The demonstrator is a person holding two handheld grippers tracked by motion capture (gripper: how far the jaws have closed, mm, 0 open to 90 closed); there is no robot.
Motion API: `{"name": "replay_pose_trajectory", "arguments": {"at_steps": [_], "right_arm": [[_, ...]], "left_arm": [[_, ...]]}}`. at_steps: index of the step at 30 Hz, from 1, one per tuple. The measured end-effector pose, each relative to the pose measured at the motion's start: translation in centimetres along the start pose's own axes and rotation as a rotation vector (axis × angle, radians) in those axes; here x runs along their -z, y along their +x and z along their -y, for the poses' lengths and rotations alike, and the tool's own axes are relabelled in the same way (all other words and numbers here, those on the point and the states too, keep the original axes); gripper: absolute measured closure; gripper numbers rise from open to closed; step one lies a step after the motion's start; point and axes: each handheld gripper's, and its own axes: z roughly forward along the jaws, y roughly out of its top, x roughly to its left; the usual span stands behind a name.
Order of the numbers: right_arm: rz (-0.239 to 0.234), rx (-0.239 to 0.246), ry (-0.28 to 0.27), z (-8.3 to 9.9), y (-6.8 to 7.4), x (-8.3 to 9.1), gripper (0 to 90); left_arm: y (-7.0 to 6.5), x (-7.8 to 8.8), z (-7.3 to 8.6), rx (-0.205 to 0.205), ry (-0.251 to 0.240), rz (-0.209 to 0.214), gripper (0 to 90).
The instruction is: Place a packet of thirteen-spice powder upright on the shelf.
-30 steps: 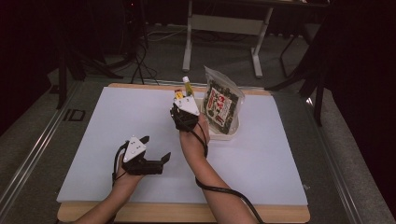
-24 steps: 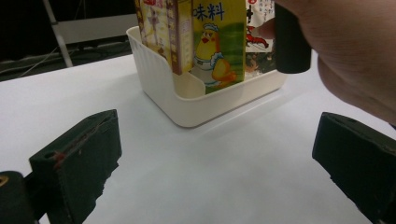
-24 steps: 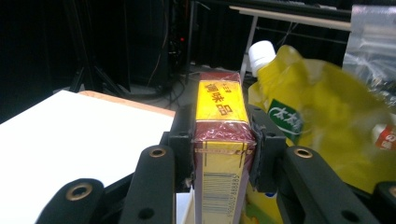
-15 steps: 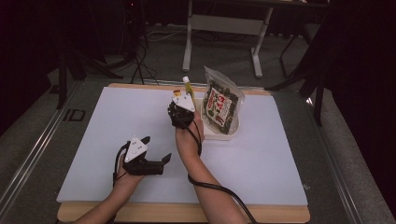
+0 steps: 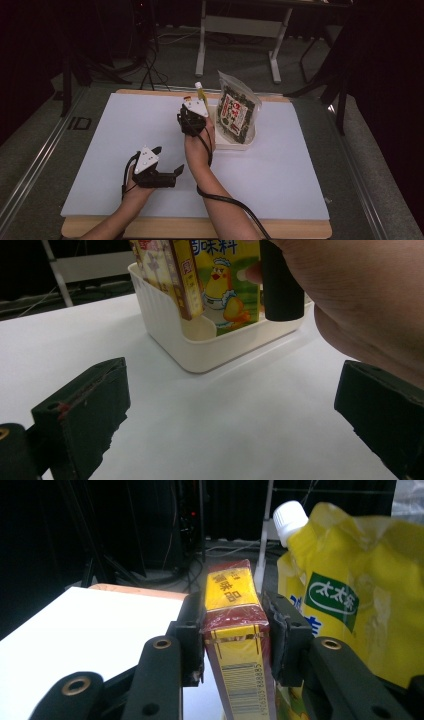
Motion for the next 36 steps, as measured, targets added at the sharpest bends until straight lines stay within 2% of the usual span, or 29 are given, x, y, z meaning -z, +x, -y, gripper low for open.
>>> {"name": "replay_pose_trajectory", "arguments": {"at_steps": [4, 7, 12, 17, 20, 22, 26, 30, 33, 36], "right_arm": [[0.009, -0.01, -0.004, 0.2, -0.2, -0.2, 64.3], [0.018, -0.034, 0.031, 0.9, -0.7, -0.8, 64.8], [0.037, -0.028, 0.077, 3.1, -1.2, -1.9, 65.8], [0.035, -0.022, 0.068, 3.5, -1.3, -1.8, 65.4], [0.016, -0.03, 0.072, 3.4, -1.5, -1.8, 62.7], [-0.001, -0.03, 0.074, 3.3, -1.6, -1.8, 56.7], [-0.04, -0.03, 0.071, 2.8, -1.6, -1.4, 51.3], [-0.072, -0.007, 0.053, 2.2, -1.5, -0.7, 46.9], [-0.103, -0.001, 0.062, 1.9, -1.5, -0.4, 42.2], [-0.127, 0.029, 0.057, 1.6, -1.5, 0.2, 38.5]], "left_arm": [[0.0, 0.0, 0.1, -0.004, 0.002, -0.001, 1.6], [0.1, 0.1, 0.1, 0.001, 0.006, -0.001, 1.6], [0.1, 0.0, 0.1, 0.0, 0.009, -0.003, 1.6], [0.1, -0.1, 0.2, -0.004, 0.018, 0.001, 1.6], [0.1, -0.1, 0.2, -0.002, 0.015, 0.0, 1.6], [0.1, -0.1, 0.2, 0.0, 0.014, -0.001, 1.6], [0.1, -0.1, 0.2, 0.002, 0.018, 0.002, 1.6], [0.1, -0.2, 0.3, 0.0, 0.021, 0.0, 1.6], [0.1, -0.3, 0.3, 0.001, 0.021, 0.0, 1.6], [0.2, -0.3, 0.3, -0.002, 0.024, -0.002, 1.6]]}}
